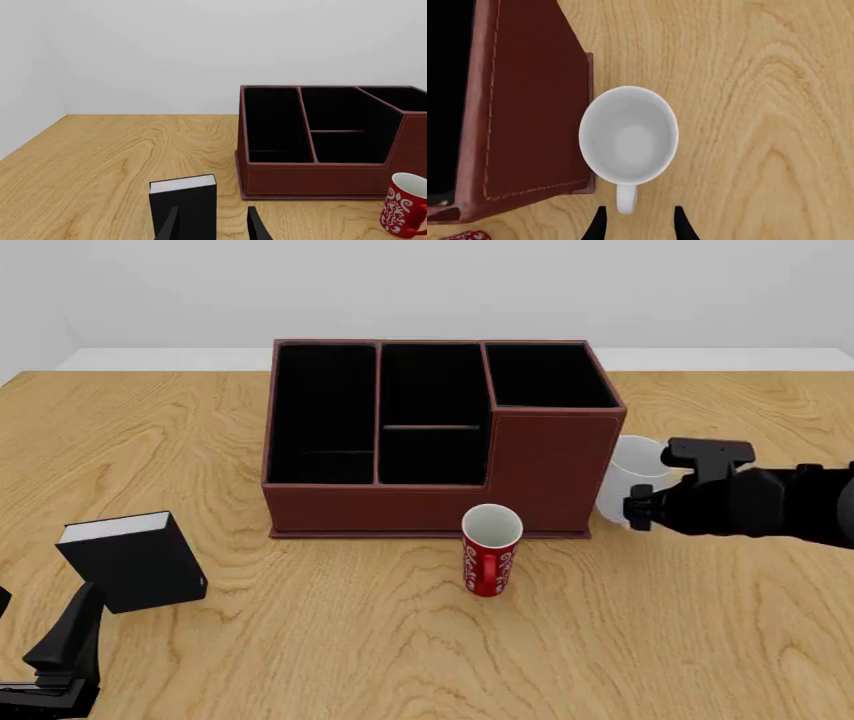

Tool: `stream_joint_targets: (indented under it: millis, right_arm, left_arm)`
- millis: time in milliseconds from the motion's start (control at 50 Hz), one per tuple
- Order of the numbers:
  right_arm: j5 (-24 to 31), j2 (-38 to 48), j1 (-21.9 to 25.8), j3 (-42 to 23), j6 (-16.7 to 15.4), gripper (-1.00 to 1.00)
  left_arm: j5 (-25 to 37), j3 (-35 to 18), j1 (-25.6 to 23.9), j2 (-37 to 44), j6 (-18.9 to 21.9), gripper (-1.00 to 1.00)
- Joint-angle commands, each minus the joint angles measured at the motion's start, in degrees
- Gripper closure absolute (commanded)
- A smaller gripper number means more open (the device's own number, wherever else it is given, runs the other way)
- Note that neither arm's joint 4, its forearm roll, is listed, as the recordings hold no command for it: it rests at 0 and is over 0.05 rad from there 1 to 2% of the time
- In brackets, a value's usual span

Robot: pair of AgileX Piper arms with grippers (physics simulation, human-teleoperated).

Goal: Pick up the white mug and place it to the right of the caddy.

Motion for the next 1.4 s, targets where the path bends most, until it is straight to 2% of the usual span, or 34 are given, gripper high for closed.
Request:
stream_joint_targets:
  millis: [20, 660, 840, 1400]
  right_arm:
    - [0.4, -3.7, -0.1, 1.8, -0.6, -1.00]
    - [0.5, -4.3, 0.3, 2.0, -0.4, -1.00]
    - [1.8, -7.6, -0.6, 2.6, -1.8, -1.00]
    - [4.8, -15.4, 1.0, 3.0, -1.7, -1.00]
  left_arm:
    - [0.0, 0.0, 0.0, 0.0, 0.0, -1.00]
    - [0.0, 0.0, 0.0, 0.0, 0.0, -1.00]
    - [0.0, 0.0, 0.0, 0.0, 0.0, -1.00]
    - [0.0, 0.0, 0.0, 0.0, 0.0, -1.00]
